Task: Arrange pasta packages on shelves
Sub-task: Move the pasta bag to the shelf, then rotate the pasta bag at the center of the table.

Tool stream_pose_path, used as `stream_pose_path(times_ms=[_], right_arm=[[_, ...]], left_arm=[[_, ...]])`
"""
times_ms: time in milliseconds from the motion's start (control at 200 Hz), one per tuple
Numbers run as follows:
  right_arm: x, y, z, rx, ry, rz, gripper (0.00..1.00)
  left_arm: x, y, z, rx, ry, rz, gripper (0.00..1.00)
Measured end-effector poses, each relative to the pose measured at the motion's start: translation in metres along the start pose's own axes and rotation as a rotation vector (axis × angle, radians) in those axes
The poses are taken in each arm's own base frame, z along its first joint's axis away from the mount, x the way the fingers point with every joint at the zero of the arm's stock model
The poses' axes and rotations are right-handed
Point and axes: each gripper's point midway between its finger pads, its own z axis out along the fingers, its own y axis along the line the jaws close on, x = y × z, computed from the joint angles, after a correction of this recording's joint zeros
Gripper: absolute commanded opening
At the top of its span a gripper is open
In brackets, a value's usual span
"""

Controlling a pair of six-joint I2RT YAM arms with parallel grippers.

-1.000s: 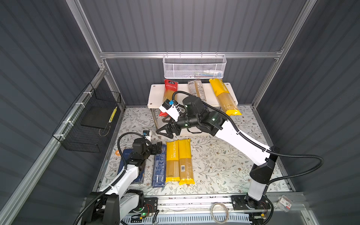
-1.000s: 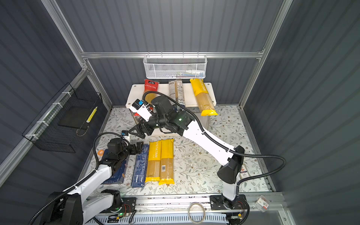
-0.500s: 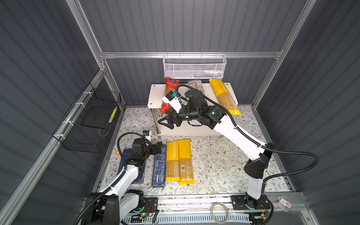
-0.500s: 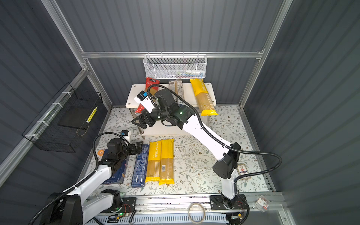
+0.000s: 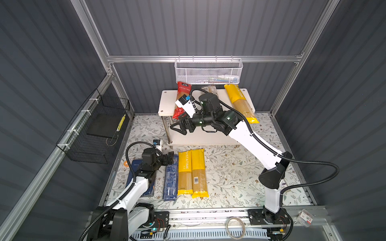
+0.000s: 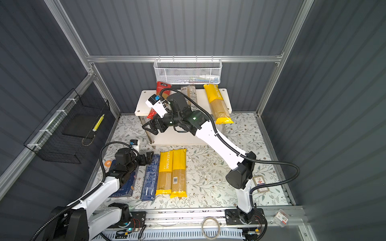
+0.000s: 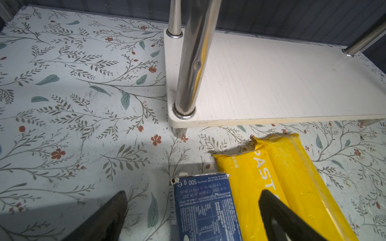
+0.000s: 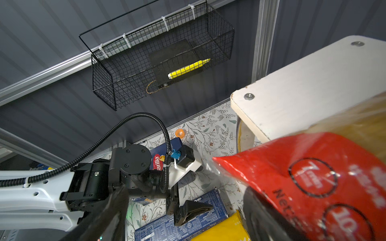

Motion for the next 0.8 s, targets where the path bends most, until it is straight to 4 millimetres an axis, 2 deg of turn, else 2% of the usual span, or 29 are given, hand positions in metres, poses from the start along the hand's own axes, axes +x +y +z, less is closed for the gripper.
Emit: stream_pose_path(times_ms=[130, 235, 415, 575, 700, 800], right_arm=[[0.002, 0.009, 0.0, -0.011, 0.009, -0.008, 0.88], [0.003, 0.026, -0.006, -0.034, 0.014, -0.03, 0.88], [0.011, 0.058, -0.032, -0.064, 0.017, -0.051, 0.9], [0.019, 0.071, -0.053, -0.038, 0.013, -0.07, 0.92], [0.038, 0.072, -0.059, 0.007, 0.039, -0.073, 0.93], [0.067, 0.064, -0.058, 0.056, 0.089, -0.041, 0.93]], left_arm=[[0.0, 0.0, 0.0, 0.0, 0.0, 0.0, 0.99], [0.0, 0.0, 0.0, 0.0, 0.0, 0.0, 0.99], [0.0, 0.0, 0.0, 0.0, 0.0, 0.0, 0.99], [0.0, 0.0, 0.0, 0.0, 0.0, 0.0, 0.99], [0.0, 0.0, 0.0, 0.0, 0.0, 0.0, 0.99], [0.0, 0.0, 0.0, 0.0, 0.0, 0.0, 0.99]])
